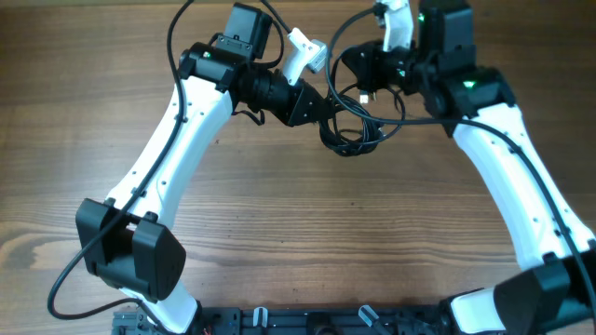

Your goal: Untangle cables

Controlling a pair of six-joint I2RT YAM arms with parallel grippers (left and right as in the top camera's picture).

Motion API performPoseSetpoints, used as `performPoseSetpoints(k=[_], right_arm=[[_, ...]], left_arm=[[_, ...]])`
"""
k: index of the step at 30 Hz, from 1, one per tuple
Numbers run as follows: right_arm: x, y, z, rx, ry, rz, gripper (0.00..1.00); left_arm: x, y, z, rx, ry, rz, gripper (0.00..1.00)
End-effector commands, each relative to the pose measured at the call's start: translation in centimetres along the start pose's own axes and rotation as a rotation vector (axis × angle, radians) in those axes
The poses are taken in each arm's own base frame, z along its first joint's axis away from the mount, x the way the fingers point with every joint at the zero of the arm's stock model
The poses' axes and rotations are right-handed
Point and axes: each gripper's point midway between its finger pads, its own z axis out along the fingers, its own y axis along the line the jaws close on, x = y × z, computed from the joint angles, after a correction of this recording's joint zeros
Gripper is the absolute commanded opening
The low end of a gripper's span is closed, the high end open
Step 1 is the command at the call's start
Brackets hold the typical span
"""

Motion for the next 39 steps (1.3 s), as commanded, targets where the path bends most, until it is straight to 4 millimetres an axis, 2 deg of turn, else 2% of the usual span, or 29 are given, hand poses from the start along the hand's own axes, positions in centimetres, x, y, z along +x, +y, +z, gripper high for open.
performPoseSetpoints(k=[1,6,11,13,14,15,17,19,22,25,29,30,35,39], right_arm=[[-7.1,-5.1,-2.2,0.259,-0.264,-0.039,0.04],[-8.7,-6.4,-3.1,0.357,-0.333,-0.087,0.05],[-7.5,-6.8,-2.8,0.370,-0.276,-0.104,0.10],[-6.8,-6.6,-2.5,0.351,-0.245,-0.098,0.20],[-6.3,-6.1,-2.3,0.318,-0.222,-0.097,0.35],[-5.9,-5.6,-2.1,0.288,-0.205,-0.095,0.45],[-5.3,-4.4,-2.1,0.223,-0.177,-0.092,0.61],[-4.9,-3.7,-2.8,0.202,-0.163,-0.057,0.70],[-4.5,-4.1,-4.2,0.216,-0.152,0.017,0.77],[-3.1,-5.4,-5.8,0.252,-0.112,0.134,0.78],[-0.7,-6.0,-6.6,0.232,-0.017,0.217,0.79],[0.3,-6.3,-6.9,0.232,0.017,0.245,0.79],[2.4,-7.9,-7.7,0.312,0.080,0.335,0.79],[3.1,-9.5,-8.3,0.415,0.084,0.395,0.78]], left_arm=[[3.0,-3.2,1.7,0.132,0.109,0.013,0.04],[3.5,-3.5,1.9,0.132,0.129,0.010,0.04],[3.4,-3.5,1.9,0.131,0.125,0.014,0.04],[3.2,-3.4,2.0,0.130,0.120,0.020,0.04],[3.1,-3.4,2.0,0.129,0.115,0.025,0.04],[3.0,-3.4,2.0,0.128,0.111,0.031,0.04],[2.8,-3.3,2.0,0.126,0.104,0.039,0.04],[2.7,-3.3,2.0,0.126,0.099,0.045,0.04],[2.5,-3.2,2.1,0.124,0.094,0.051,0.04],[2.4,-3.2,2.1,0.123,0.090,0.055,0.04],[2.0,-2.5,2.2,0.085,0.082,0.038,0.04],[1.7,-1.7,2.2,0.042,0.076,0.003,0.04],[-0.2,2.5,2.0,-0.198,0.000,-0.187,0.04],[-1.6,4.2,1.6,-0.288,-0.073,-0.283,0.04]])
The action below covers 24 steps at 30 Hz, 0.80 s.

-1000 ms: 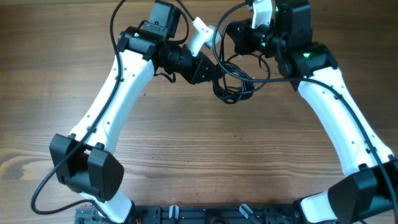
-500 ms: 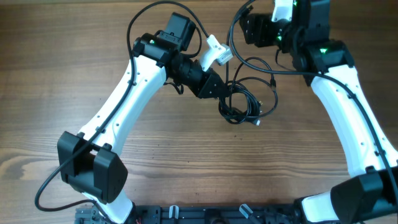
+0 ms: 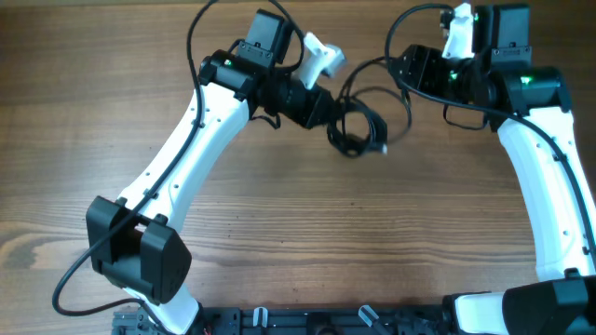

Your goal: Untangle cables

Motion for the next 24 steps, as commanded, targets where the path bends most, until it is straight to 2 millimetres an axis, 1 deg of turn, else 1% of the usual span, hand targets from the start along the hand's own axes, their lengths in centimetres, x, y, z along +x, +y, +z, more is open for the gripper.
performPoseSetpoints(k=[1,4,6,9,13,17,21,24], right_arm=[[-0.9,-1.1,-1.0,0.074,-0.049,0.071,0.79],[-0.8,-1.2,-1.0,0.080,-0.044,0.076,0.79],[-0.5,-0.9,-0.7,0.063,-0.025,0.076,0.78],[0.2,-0.4,-0.1,0.029,0.014,0.079,0.74],[1.6,-0.7,1.8,0.016,0.098,0.099,0.72],[3.0,0.0,3.8,-0.056,0.191,0.101,0.66],[4.0,0.2,5.4,-0.057,0.244,0.103,0.63],[4.8,0.5,6.5,-0.055,0.276,0.097,0.59]], left_arm=[[-0.9,2.5,-0.1,-0.128,-0.051,-0.205,0.04],[-1.3,2.7,-0.1,-0.139,-0.071,-0.240,0.04],[-1.4,2.7,-0.1,-0.140,-0.072,-0.241,0.04],[-1.4,2.7,-0.1,-0.138,-0.072,-0.251,0.04],[-1.4,2.7,-0.1,-0.137,-0.077,-0.273,0.04],[-1.4,2.7,-0.1,-0.136,-0.078,-0.288,0.04],[-1.4,2.7,-0.1,-0.136,-0.078,-0.287,0.04],[-1.5,2.7,-0.1,-0.137,-0.078,-0.287,0.04]])
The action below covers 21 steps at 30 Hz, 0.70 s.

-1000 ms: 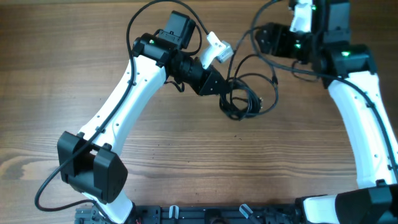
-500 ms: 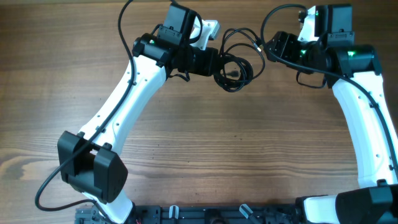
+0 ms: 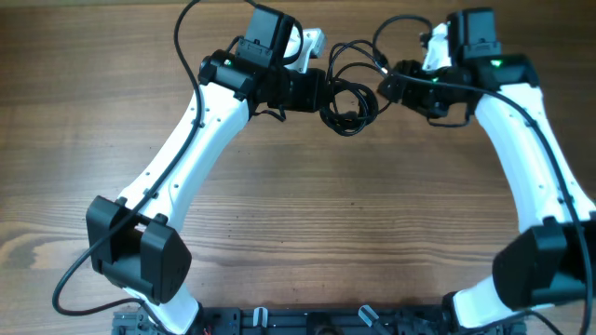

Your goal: Untangle cables

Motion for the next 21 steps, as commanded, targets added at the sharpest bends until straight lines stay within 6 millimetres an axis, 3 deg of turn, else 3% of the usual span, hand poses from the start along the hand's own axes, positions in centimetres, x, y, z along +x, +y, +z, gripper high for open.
performPoseSetpoints(k=[1,6,10,14,16,21], right_arm=[[0.7,1.2,1.5,-0.035,0.051,-0.023,0.58],[0.2,1.1,1.5,-0.025,0.033,-0.027,0.34],[-0.9,1.1,-0.1,-0.045,-0.008,-0.019,0.06],[-1.6,2.5,-2.9,-0.108,-0.049,-0.056,0.04],[-1.8,4.2,-5.1,-0.191,-0.076,-0.109,0.04],[-1.6,7.2,-9.6,-0.361,-0.129,-0.188,0.04]], left_arm=[[-0.1,0.1,0.1,0.005,-0.002,-0.014,0.04],[-0.1,0.3,0.1,-0.005,-0.005,-0.014,0.04],[-0.6,1.8,0.0,-0.095,-0.032,-0.014,0.04],[-1.1,3.6,-0.3,-0.200,-0.065,-0.014,0.04],[-1.4,4.6,-0.5,-0.261,-0.084,-0.015,0.04],[-1.6,5.3,-0.8,-0.304,-0.097,-0.014,0.04]])
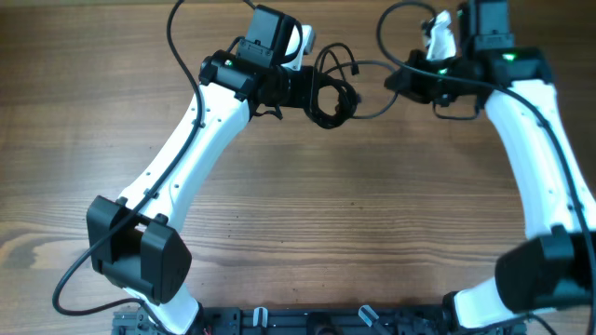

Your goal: Untangle cables

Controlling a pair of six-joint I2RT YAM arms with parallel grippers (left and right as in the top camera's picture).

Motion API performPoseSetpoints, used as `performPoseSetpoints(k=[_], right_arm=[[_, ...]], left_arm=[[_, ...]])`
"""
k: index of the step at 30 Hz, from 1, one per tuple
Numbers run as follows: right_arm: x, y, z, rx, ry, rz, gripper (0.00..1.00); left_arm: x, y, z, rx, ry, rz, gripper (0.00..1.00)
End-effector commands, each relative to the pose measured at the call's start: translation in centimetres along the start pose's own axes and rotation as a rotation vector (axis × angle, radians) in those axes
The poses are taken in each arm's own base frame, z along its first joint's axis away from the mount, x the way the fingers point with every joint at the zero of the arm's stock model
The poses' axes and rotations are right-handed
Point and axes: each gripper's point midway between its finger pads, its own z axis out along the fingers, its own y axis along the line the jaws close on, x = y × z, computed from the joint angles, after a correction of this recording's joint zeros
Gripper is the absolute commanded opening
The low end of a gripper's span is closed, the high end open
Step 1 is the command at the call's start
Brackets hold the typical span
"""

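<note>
A tangled bundle of black cable [333, 100] hangs at the far middle of the table in the overhead view. My left gripper [315, 93] is shut on its left side. Thin strands [371, 64] run from the bundle to the right, to my right gripper [395, 82]. That gripper appears shut on a strand, a hand's width from the coils. Both pairs of fingertips are largely hidden by the wrists and the cable.
The wooden table [298, 223] spreads toward the front. Both white arms arch in from bases at the front edge, beside a black rail [307, 321]. The arms' own supply cables loop above the left wrist [182, 28] and right wrist [391, 19].
The left gripper and the bundle have shifted a little to the left. The right gripper has drawn back to the right and slightly farther away, so the gap between them is wider.
First both grippers met at the bundle in the far middle. Then the right gripper stood well to the right while the bundle hung from the left one. Then the right gripper was back at the coils, and now the two stand apart again with strands between them.
</note>
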Motion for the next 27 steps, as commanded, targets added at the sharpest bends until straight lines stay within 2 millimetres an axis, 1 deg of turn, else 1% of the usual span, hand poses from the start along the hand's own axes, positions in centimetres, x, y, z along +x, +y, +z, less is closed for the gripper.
performPoseSetpoints(k=[1,2,4,6,8,10,12,13,16,18,21,22,24,26,27], right_arm=[[-0.9,4.9,-5.3,-0.185,-0.093,-0.120,0.04],[-0.9,5.2,-5.8,-0.202,-0.101,-0.121,0.04],[-1.2,6.3,-7.5,-0.279,-0.124,-0.137,0.04],[-1.5,6.8,-8.7,-0.330,-0.144,-0.136,0.04],[-2.4,6.7,-10.2,-0.376,-0.178,-0.121,0.04],[-3.4,6.0,-11.1,-0.382,-0.216,-0.103,0.04],[-4.7,4.7,-11.9,-0.354,-0.268,-0.069,0.04],[-5.9,3.5,-12.3,-0.301,-0.317,-0.041,0.04],[-8.1,0.3,-12.5,-0.122,-0.431,0.045,0.04],[-9.1,-1.5,-12.6,-0.020,-0.491,0.096,0.04],[-10.1,-3.5,-13.3,0.095,-0.566,0.150,0.04],[-10.2,-3.7,-13.4,0.104,-0.576,0.166,0.04],[-10.2,-2.6,-13.3,0.043,-0.559,0.142,0.04],[-9.9,-0.2,-13.1,-0.073,-0.522,0.075,0.04],[-9.9,0.5,-13.1,-0.111,-0.512,0.058,0.04]], left_arm=[[-0.5,1.7,0.0,-0.089,-0.030,-0.015,0.04],[-0.5,1.7,0.0,-0.090,-0.030,-0.014,0.04],[-0.3,1.8,0.2,-0.093,-0.025,-0.015,0.04],[-0.1,2.0,0.3,-0.097,-0.018,-0.017,0.04],[0.3,2.2,0.5,-0.101,-0.007,-0.020,0.04],[0.6,2.3,0.6,-0.104,0.004,-0.023,0.04],[0.7,2.3,0.6,-0.105,0.009,-0.023,0.04],[0.8,2.3,0.6,-0.105,0.013,-0.024,0.04],[1.1,2.2,0.6,-0.102,0.023,-0.026,0.04],[1.2,2.1,0.6,-0.092,0.031,-0.024,0.04],[1.5,2.1,0.5,-0.095,0.042,-0.026,0.04],[1.5,2.1,0.5,-0.096,0.043,-0.027,0.04],[1.5,2.2,0.5,-0.100,0.043,-0.026,0.04],[1.4,2.7,0.5,-0.129,0.035,-0.025,0.04],[1.3,3.1,0.5,-0.148,0.030,-0.025,0.04]])
